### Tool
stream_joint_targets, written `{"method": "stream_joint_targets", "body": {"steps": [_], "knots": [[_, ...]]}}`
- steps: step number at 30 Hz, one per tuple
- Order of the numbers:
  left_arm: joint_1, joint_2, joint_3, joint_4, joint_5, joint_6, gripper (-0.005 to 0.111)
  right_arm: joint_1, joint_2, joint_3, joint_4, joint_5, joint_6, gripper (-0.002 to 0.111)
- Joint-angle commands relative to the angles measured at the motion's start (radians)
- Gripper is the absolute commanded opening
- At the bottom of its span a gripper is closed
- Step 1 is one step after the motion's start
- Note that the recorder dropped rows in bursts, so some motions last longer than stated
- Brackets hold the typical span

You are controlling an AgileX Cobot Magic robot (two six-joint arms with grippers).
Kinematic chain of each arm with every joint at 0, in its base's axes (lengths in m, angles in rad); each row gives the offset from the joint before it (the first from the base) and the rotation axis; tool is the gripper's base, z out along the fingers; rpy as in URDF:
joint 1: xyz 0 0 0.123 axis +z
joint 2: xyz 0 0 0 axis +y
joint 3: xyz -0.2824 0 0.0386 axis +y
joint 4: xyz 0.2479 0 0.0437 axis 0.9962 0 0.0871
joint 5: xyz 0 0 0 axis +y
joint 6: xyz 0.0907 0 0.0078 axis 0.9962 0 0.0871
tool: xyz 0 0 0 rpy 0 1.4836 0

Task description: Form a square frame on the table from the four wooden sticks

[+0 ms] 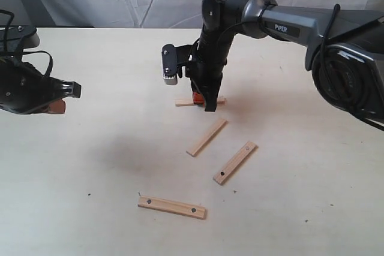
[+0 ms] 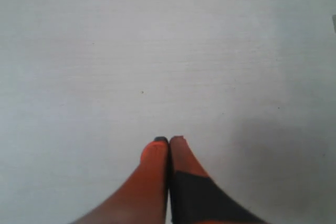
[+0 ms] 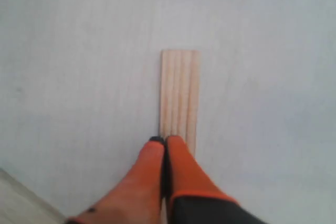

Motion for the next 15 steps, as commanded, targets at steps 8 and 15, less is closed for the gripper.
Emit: {"method": "stream_joint_targets", "body": {"steps": [8, 15], "knots": [[-0.005, 0.001, -0.005, -0.004, -0.009, 0.001, 0.000, -0.044, 0.011, 0.003, -0.148, -0.012, 0.058, 0.000], [-0.005, 0.001, -0.005, -0.004, -0.015, 0.001, 0.000, -0.042, 0.003, 0.003, -0.106, -0.021, 0.062, 0.000]]}}
